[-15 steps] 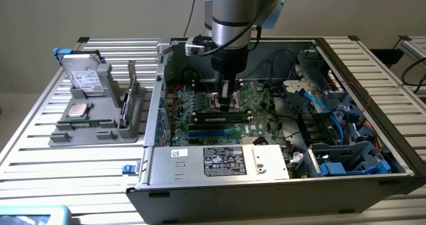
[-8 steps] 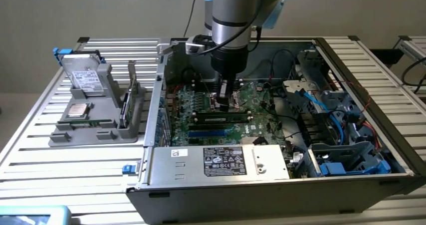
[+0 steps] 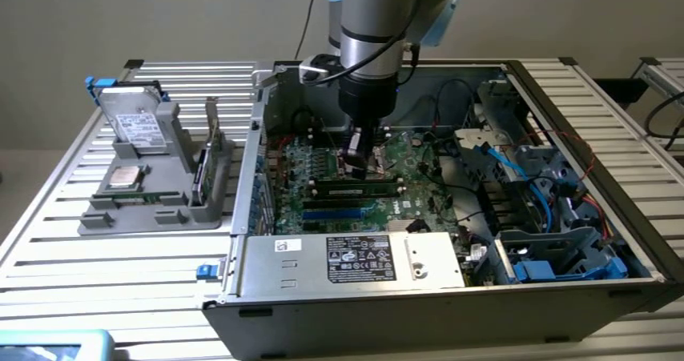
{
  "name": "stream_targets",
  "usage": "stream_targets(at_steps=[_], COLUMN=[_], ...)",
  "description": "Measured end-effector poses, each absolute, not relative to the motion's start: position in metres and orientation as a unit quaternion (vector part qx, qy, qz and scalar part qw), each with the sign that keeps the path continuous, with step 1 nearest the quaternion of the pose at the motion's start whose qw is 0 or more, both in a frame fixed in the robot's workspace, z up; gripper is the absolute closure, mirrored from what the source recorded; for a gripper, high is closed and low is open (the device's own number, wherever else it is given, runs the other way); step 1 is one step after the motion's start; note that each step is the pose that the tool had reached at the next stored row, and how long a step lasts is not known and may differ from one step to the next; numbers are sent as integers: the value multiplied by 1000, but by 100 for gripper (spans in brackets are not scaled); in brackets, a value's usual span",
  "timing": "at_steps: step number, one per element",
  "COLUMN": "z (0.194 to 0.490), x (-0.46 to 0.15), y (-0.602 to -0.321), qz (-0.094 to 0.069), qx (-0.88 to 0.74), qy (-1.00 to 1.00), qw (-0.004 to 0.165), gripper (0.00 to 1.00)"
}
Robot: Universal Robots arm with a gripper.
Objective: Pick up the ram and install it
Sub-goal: 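Press down the ram until it locks into place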
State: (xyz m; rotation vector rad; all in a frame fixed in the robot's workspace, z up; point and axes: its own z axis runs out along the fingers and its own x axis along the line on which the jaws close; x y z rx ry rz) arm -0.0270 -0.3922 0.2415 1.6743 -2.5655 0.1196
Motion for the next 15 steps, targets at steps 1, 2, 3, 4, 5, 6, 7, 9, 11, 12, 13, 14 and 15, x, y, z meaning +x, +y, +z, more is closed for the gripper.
stream_targets(at_steps=[1,2,3,4,5,6,7,9,11,12,13,14,15], z=[242,241,241,242,242,242,242,242,241,242,242,242,242], x=[-27,-27,-27,-27,-27,-27,-27,-27,-27,-27,-27,-27,-27], y=[-392,-392,-392,-392,-392,-392,-392,-392,-392,-392,-392,-392,-392], qz=[39,39,38,38,39,39,39,39,39,39,39,39,40], qx=[541,537,532,528,524,519,516,507,498,493,489,484,480], qy=[-839,-842,-845,-847,-850,-853,-855,-860,-866,-868,-871,-873,-876], qw=[38,38,38,39,39,39,39,39,38,38,38,37,36], gripper=[89,89,89,89,89,89,89,89,89,89,89,89,89])
